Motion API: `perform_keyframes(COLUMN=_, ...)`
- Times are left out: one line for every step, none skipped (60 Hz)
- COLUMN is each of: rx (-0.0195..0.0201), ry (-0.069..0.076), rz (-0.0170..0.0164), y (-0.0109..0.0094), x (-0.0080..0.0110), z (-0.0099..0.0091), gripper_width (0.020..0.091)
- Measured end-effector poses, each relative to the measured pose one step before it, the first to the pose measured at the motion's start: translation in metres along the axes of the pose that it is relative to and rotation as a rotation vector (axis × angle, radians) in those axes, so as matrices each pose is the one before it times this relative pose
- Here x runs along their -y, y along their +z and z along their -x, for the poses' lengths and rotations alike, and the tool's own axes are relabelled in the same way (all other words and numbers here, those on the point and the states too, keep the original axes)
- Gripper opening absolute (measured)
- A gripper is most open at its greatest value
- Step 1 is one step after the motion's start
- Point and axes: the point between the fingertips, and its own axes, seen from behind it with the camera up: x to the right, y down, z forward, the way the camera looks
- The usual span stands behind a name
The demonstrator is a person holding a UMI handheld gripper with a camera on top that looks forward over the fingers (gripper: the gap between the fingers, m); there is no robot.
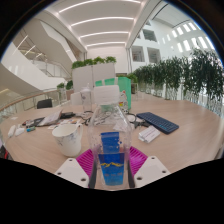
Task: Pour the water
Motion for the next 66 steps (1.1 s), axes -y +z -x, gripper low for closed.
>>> perform_keyframes(rx=0.00108, ry=0.0031, rz=0.00962, y=0.00073, x=0.00005, z=-0.00073, gripper_width=0.0435)
perform_keyframes(rx=0.00011, ry=0.0064, rz=0.00891, y=0.00076, x=-0.00063, z=-0.00121, gripper_width=0.0435)
perform_keyframes(rx=0.00321, ry=0.0098, rz=0.01332, y=-0.00220, x=0.00133, z=-0.00181, gripper_width=0.0418)
perform_keyframes(rx=-0.00386, ry=0.0072, rz=0.00949, y=0.00282, x=-0.00094, z=0.00264, gripper_width=0.0418)
perform_keyframes(rx=-0.00325, ry=0.0089, rz=0.00843, y=0.00012, x=0.00128, z=-0.00068, gripper_width=0.0418)
perform_keyframes(rx=-0.00749, ry=0.0050, rz=0.00263, y=-0.00006, x=0.00353, z=-0.00289, gripper_width=0.0417)
perform_keyframes(rx=-0.00966, ry=-0.0019, rz=-0.00021, y=-0.00039, x=0.00469, z=-0.00369, gripper_width=0.0399)
perform_keyframes(rx=-0.01550, ry=-0.0088, rz=0.00003, y=-0.00051, x=0.00495, z=-0.00541, gripper_width=0.0400)
perform_keyframes(rx=-0.01849, ry=-0.0150, rz=0.00179, y=-0.00014, x=0.00521, z=-0.00613, gripper_width=0.0401)
perform_keyframes(rx=-0.01227, ry=-0.0164, rz=0.00772, y=-0.00085, x=0.00724, z=-0.01219, gripper_width=0.0399)
perform_keyframes(rx=-0.02535, ry=-0.0242, rz=0.00126, y=0.00150, x=0.00161, z=0.00043, gripper_width=0.0400)
perform_keyframes(rx=-0.01587, ry=-0.0256, rz=0.00379, y=-0.00043, x=0.00570, z=-0.00469, gripper_width=0.0399)
perform_keyframes(rx=-0.01308, ry=-0.0263, rz=0.00205, y=-0.00009, x=0.00635, z=-0.00410, gripper_width=0.0399)
perform_keyframes(rx=-0.00778, ry=-0.0276, rz=0.00403, y=-0.00177, x=0.00969, z=-0.01049, gripper_width=0.0398)
perform_keyframes(rx=-0.01640, ry=-0.0314, rz=0.00064, y=0.00023, x=0.00672, z=-0.00444, gripper_width=0.0398)
perform_keyframes(rx=-0.01829, ry=-0.0370, rz=0.00207, y=0.00028, x=0.00598, z=-0.00476, gripper_width=0.0398)
perform_keyframes(rx=-0.01737, ry=-0.0452, rz=0.00509, y=0.00089, x=0.00572, z=-0.00407, gripper_width=0.0397)
perform_keyframes(rx=-0.01746, ry=-0.0528, rz=0.00540, y=0.00180, x=0.00543, z=-0.00312, gripper_width=0.0397)
perform_keyframes(rx=-0.02079, ry=-0.0567, rz=0.00245, y=0.00231, x=0.00683, z=-0.00272, gripper_width=0.0397)
perform_keyframes(rx=-0.02180, ry=-0.0567, rz=0.00052, y=0.00107, x=0.00676, z=-0.00447, gripper_width=0.0396)
perform_keyframes(rx=-0.01705, ry=-0.0532, rz=-0.00073, y=0.00003, x=0.00568, z=-0.00981, gripper_width=0.0396)
perform_keyframes(rx=-0.02347, ry=-0.0558, rz=-0.00193, y=-0.00041, x=0.00755, z=-0.00059, gripper_width=0.0399)
perform_keyframes(rx=-0.01452, ry=-0.0481, rz=-0.00620, y=0.00426, x=0.00519, z=-0.00029, gripper_width=0.0397)
perform_keyframes(rx=-0.01424, ry=-0.0534, rz=-0.00272, y=0.00125, x=0.00727, z=-0.00080, gripper_width=0.0397)
perform_keyframes(rx=-0.01499, ry=-0.0558, rz=0.00033, y=0.00128, x=0.00653, z=-0.00085, gripper_width=0.0396)
perform_keyframes(rx=-0.01661, ry=-0.0648, rz=0.00611, y=-0.00189, x=0.00825, z=-0.00217, gripper_width=0.0398)
perform_keyframes(rx=-0.01498, ry=-0.0610, rz=0.00055, y=0.00092, x=0.00587, z=-0.00139, gripper_width=0.0398)
perform_keyframes(rx=-0.01222, ry=-0.0636, rz=-0.00251, y=0.00092, x=0.00694, z=0.00003, gripper_width=0.0398)
perform_keyframes(rx=-0.00912, ry=-0.0685, rz=-0.00473, y=0.00076, x=0.00736, z=0.00077, gripper_width=0.0397)
perform_keyframes(rx=-0.01257, ry=-0.0694, rz=-0.00979, y=0.00047, x=0.00760, z=-0.00038, gripper_width=0.0396)
perform_keyframes(rx=-0.00938, ry=-0.0708, rz=-0.01176, y=-0.00755, x=0.00444, z=-0.01127, gripper_width=0.0396)
perform_keyframes(rx=-0.03207, ry=-0.0693, rz=-0.00961, y=0.00392, x=0.00774, z=0.00438, gripper_width=0.0395)
perform_keyframes(rx=-0.01977, ry=-0.0667, rz=-0.00779, y=0.01217, x=0.00781, z=0.00796, gripper_width=0.0395)
perform_keyframes(rx=-0.01163, ry=-0.0715, rz=0.00268, y=0.00111, x=0.00499, z=0.00112, gripper_width=0.0396)
perform_keyframes(rx=-0.00456, ry=-0.0623, rz=0.00650, y=0.00043, x=0.00414, z=0.00232, gripper_width=0.0394)
perform_keyframes(rx=0.00248, ry=-0.0525, rz=0.00713, y=0.00038, x=0.00451, z=0.00355, gripper_width=0.0397)
perform_keyframes(rx=0.00813, ry=-0.0480, rz=0.00467, y=0.00052, x=0.00434, z=0.00430, gripper_width=0.0396)
perform_keyframes(rx=0.00669, ry=-0.0452, rz=0.00458, y=0.00071, x=0.00430, z=0.00297, gripper_width=0.0397)
perform_keyframes(rx=0.00704, ry=-0.0555, rz=0.00543, y=-0.01401, x=-0.01069, z=-0.01113, gripper_width=0.0395)
perform_keyframes(rx=-0.00810, ry=-0.0468, rz=0.01052, y=0.00168, x=0.00430, z=0.00176, gripper_width=0.0395)
perform_keyframes(rx=-0.00855, ry=-0.0490, rz=0.00512, y=0.01151, x=0.00717, z=0.00433, gripper_width=0.0394)
perform_keyframes(rx=-0.00773, ry=-0.0577, rz=0.00592, y=0.00072, x=0.00285, z=0.00066, gripper_width=0.0396)
perform_keyframes(rx=-0.00726, ry=-0.0575, rz=0.00223, y=0.00058, x=0.00280, z=-0.00001, gripper_width=0.0395)
perform_keyframes(rx=-0.00796, ry=-0.0527, rz=0.00099, y=0.00114, x=0.00231, z=-0.00018, gripper_width=0.0396)
perform_keyframes(rx=-0.00485, ry=-0.0499, rz=0.00351, y=0.00079, x=0.00212, z=0.00041, gripper_width=0.0395)
perform_keyframes(rx=-0.00065, ry=-0.0478, rz=0.00387, y=0.00049, x=0.00184, z=0.00132, gripper_width=0.0397)
perform_keyframes(rx=0.00317, ry=-0.0443, rz=0.00209, y=0.00057, x=0.00204, z=0.00211, gripper_width=0.0397)
perform_keyframes(rx=0.00399, ry=-0.0408, rz=0.00263, y=0.00068, x=0.00157, z=0.00194, gripper_width=0.0395)
perform_keyframes(rx=0.00253, ry=-0.0385, rz=0.00575, y=0.00071, x=0.00016, z=0.00114, gripper_width=0.0396)
perform_keyframes(rx=0.00563, ry=-0.0419, rz=0.00741, y=-0.00793, x=-0.00846, z=-0.00212, gripper_width=0.0395)
perform_keyframes(rx=0.03077, ry=-0.0492, rz=-0.01525, y=0.01196, x=0.00000, z=-0.00762, gripper_width=0.0395)
perform_keyframes(rx=-0.00067, ry=-0.0381, rz=0.00978, y=0.00045, x=0.00009, z=0.00004, gripper_width=0.0396)
perform_keyframes(rx=-0.00188, ry=-0.0346, rz=0.00696, y=0.00017, x=0.00054, z=-0.00021, gripper_width=0.0395)
perform_keyframes(rx=-0.00331, ry=-0.0301, rz=0.00481, y=-0.00048, x=0.00009, z=-0.00062, gripper_width=0.0396)
perform_keyframes(rx=-0.00282, ry=-0.0267, rz=0.00327, y=-0.00053, x=0.00034, z=-0.00097, gripper_width=0.0396)
perform_keyframes(rx=-0.00347, ry=-0.0226, rz=0.00300, y=-0.00032, x=0.00032, z=-0.00112, gripper_width=0.0396)
perform_keyframes(rx=-0.00275, ry=-0.0199, rz=0.00297, y=-0.00076, x=0.00000, z=-0.00119, gripper_width=0.0397)
perform_keyframes(rx=0.00276, ry=-0.0194, rz=0.00215, y=-0.00747, x=-0.00362, z=-0.00145, gripper_width=0.0397)
perform_keyframes(rx=0.00372, ry=-0.0119, rz=-0.00194, y=0.00848, x=0.00390, z=-0.00354, gripper_width=0.0398)
perform_keyframes(rx=-0.00246, ry=-0.0070, rz=-0.00095, y=0.00023, x=0.00160, z=-0.00132, gripper_width=0.0398)
perform_keyframes(rx=-0.00189, ry=-0.0039, rz=-0.00137, y=-0.00062, x=0.00094, z=-0.00098, gripper_width=0.0397)
perform_keyframes(rx=-0.00156, ry=-0.0018, rz=0.00059, y=-0.00044, x=0.00092, z=-0.00073, gripper_width=0.0397)
perform_keyframes(rx=-0.00079, ry=-0.0001, rz=-0.00070, y=-0.00070, x=0.00106, z=-0.00042, gripper_width=0.0398)
perform_keyframes(rx=0.00086, ry=0.0011, rz=-0.00253, y=-0.00063, x=0.00116, z=-0.00022, gripper_width=0.0397)
perform_keyframes(rx=0.00089, ry=0.0024, rz=-0.00260, y=-0.00082, x=0.00127, z=0.00017, gripper_width=0.0397)
perform_keyframes(rx=0.00150, ry=0.0009, rz=-0.00197, y=-0.00755, x=-0.00221, z=0.00103, gripper_width=0.0397)
